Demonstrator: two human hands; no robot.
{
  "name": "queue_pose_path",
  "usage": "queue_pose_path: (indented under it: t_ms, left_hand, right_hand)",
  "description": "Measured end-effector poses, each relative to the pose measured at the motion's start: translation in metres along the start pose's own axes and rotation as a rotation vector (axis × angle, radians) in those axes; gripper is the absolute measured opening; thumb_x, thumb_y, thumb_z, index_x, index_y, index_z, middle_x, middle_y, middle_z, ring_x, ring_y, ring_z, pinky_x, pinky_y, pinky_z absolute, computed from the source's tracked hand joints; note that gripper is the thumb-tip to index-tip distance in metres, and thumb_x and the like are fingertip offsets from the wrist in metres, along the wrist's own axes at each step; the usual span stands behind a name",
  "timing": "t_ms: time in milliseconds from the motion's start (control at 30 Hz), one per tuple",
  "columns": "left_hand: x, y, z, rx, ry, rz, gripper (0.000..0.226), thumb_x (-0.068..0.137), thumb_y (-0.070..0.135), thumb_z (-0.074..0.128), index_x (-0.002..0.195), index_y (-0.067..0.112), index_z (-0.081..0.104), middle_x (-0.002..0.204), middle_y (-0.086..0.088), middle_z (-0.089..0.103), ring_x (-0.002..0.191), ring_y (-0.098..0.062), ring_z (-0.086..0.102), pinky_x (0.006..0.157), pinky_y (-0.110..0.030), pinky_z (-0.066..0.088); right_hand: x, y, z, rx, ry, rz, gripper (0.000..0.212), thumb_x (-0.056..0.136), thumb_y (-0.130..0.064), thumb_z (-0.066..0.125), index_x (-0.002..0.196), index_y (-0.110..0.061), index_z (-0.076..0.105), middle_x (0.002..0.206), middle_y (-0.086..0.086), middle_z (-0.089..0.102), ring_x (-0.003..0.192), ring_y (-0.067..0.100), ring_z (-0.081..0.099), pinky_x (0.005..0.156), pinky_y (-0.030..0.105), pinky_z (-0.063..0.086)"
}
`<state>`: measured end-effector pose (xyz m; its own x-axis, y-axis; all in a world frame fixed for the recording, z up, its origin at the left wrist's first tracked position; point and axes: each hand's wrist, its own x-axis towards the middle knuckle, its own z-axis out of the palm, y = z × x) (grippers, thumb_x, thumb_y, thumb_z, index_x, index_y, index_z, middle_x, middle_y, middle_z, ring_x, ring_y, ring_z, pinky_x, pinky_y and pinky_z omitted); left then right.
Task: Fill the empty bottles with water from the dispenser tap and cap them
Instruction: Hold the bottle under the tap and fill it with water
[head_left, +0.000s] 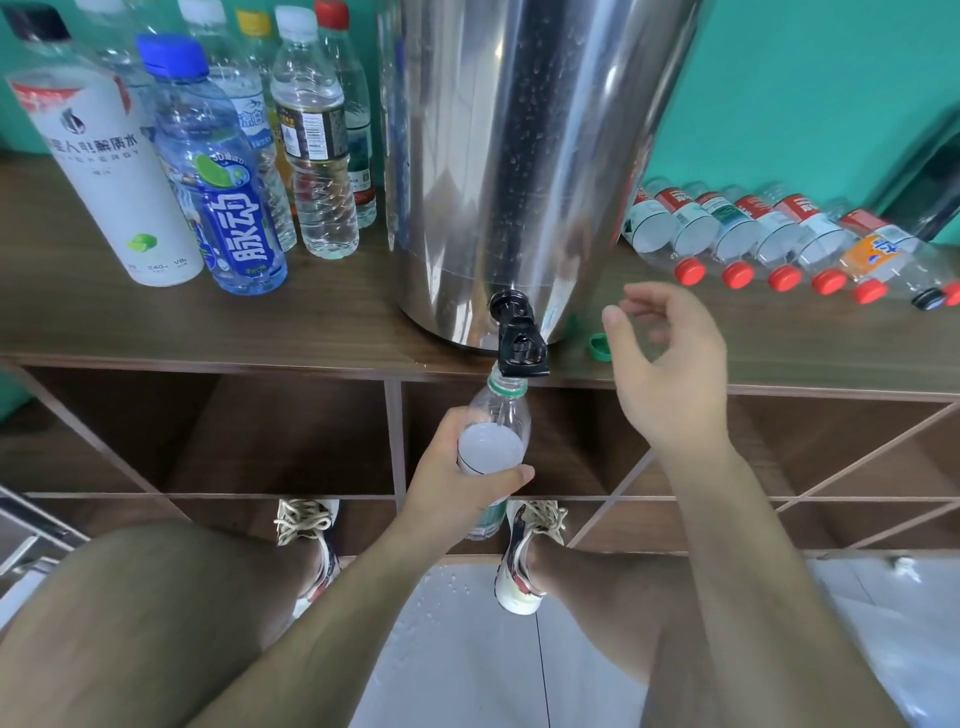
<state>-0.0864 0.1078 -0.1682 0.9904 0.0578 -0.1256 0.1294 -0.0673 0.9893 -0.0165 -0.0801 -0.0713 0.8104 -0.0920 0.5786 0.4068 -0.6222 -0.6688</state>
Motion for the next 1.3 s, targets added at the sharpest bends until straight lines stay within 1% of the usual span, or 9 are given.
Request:
queue_pose_path:
  t_ms: [67,133,233,300,400,633,1000,1167,1300]
  left_hand:
    - [0.001,-0.001,0.000,-0.012,0.001,0.009,0.062,0.074,0.025,0.091,0.117,0.042,0.049,0.114,0.011,0.058,0.109,-0.011,0.060,0.074,-0.016,0.053]
    - [0.002,-0.003,0.000,-0.026,0.012,0.017,0.064,0.072,0.025,0.092,0.118,0.041,0.051,0.115,0.010,0.060,0.111,-0.012,0.061,0.084,-0.026,0.058]
    - [0.003,-0.002,0.000,-0.038,0.005,0.039,0.074,0.068,0.033,0.094,0.127,0.040,0.051,0.122,0.010,0.063,0.118,-0.013,0.062,0.098,-0.041,0.056]
    - [0.003,-0.001,0.001,-0.040,-0.013,0.047,0.077,0.067,0.036,0.093,0.131,0.039,0.050,0.125,0.009,0.064,0.120,-0.014,0.062,0.100,-0.045,0.055]
    - [0.002,-0.001,0.000,-0.042,0.002,0.029,0.069,0.070,0.030,0.093,0.124,0.038,0.052,0.118,0.008,0.064,0.115,-0.015,0.063,0.097,-0.040,0.057]
    - [0.002,-0.002,0.000,-0.064,0.025,0.025,0.062,0.071,0.021,0.094,0.118,0.033,0.055,0.112,0.004,0.063,0.109,-0.017,0.064,0.092,-0.038,0.058]
    - [0.003,-0.002,0.000,-0.020,0.033,0.029,0.066,0.071,0.025,0.094,0.121,0.035,0.052,0.114,0.009,0.062,0.109,-0.010,0.062,0.092,-0.031,0.056]
    - [0.005,-0.009,0.002,0.033,0.037,0.020,0.068,0.071,0.029,0.093,0.122,0.038,0.049,0.115,0.013,0.060,0.111,-0.008,0.060,0.090,-0.028,0.055]
    - [0.006,-0.014,0.003,0.057,0.035,0.002,0.067,0.072,0.031,0.092,0.122,0.039,0.048,0.115,0.013,0.059,0.110,-0.009,0.059,0.088,-0.026,0.053]
  right_hand:
    - [-0.005,-0.032,-0.009,0.119,-0.019,-0.124,0.015,0.101,-0.027,0.065,0.113,-0.019,0.066,0.103,-0.007,0.067,0.098,0.007,0.064,0.090,0.033,0.054]
    - [-0.014,-0.064,-0.017,0.183,-0.126,-0.214,0.026,0.099,-0.036,0.068,0.114,-0.016,0.066,0.107,-0.002,0.068,0.100,0.011,0.064,0.086,0.031,0.052]
    - [-0.029,-0.088,-0.015,0.108,-0.284,-0.279,0.055,0.089,-0.056,0.073,0.124,-0.015,0.066,0.124,-0.004,0.065,0.120,0.013,0.060,0.096,0.030,0.050]
    - [-0.035,-0.087,-0.008,0.072,-0.264,-0.304,0.047,0.088,-0.048,0.078,0.121,-0.015,0.069,0.127,-0.003,0.065,0.125,0.009,0.058,0.100,0.033,0.052]
    - [-0.036,-0.080,-0.003,0.129,-0.183,-0.317,0.025,0.090,-0.021,0.082,0.110,-0.011,0.073,0.119,-0.001,0.069,0.116,0.009,0.063,0.097,0.032,0.055]
    - [-0.029,-0.061,-0.007,0.139,-0.163,-0.417,0.019,0.089,0.002,0.075,0.106,-0.004,0.075,0.122,0.005,0.072,0.114,0.014,0.068,0.098,0.030,0.054]
    - [-0.034,-0.042,-0.002,0.285,-0.159,-0.399,0.016,0.099,-0.004,0.066,0.111,-0.003,0.075,0.125,0.010,0.071,0.121,0.021,0.068,0.102,0.038,0.053]
    - [-0.034,-0.042,-0.002,0.304,-0.170,-0.381,0.016,0.098,-0.003,0.066,0.110,0.001,0.076,0.124,0.013,0.072,0.119,0.021,0.068,0.098,0.028,0.052]
    - [-0.034,-0.040,-0.002,0.333,-0.191,-0.358,0.016,0.099,-0.004,0.065,0.110,0.002,0.075,0.125,0.014,0.071,0.119,0.023,0.068,0.096,0.031,0.053]
